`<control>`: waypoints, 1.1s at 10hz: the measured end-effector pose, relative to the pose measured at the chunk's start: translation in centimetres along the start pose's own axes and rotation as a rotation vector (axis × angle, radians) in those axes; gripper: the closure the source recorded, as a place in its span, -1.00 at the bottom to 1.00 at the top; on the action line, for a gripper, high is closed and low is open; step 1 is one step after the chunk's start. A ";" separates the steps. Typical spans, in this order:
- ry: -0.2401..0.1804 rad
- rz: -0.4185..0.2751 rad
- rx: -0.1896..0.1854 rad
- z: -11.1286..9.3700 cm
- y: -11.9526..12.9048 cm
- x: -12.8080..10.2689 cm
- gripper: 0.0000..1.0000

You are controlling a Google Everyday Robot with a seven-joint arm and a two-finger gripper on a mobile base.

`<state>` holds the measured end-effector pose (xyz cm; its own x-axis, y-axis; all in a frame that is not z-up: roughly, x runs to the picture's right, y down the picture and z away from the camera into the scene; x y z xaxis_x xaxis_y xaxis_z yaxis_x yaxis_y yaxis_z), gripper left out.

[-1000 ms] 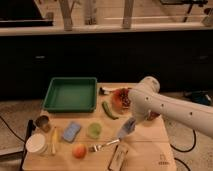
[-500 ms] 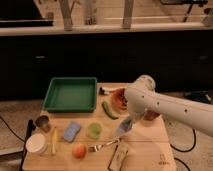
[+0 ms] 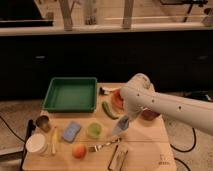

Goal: Place towel in tray

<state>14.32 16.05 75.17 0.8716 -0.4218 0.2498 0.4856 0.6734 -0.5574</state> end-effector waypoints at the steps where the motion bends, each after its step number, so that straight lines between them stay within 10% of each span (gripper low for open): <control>1: 0.002 0.002 0.002 -0.1 -0.2 0.0 0.62; 11: 0.013 -0.015 0.009 0.2 -4.1 -2.4 0.93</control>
<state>10.21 14.38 77.01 0.8634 -0.4396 0.2475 0.4990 0.6722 -0.5469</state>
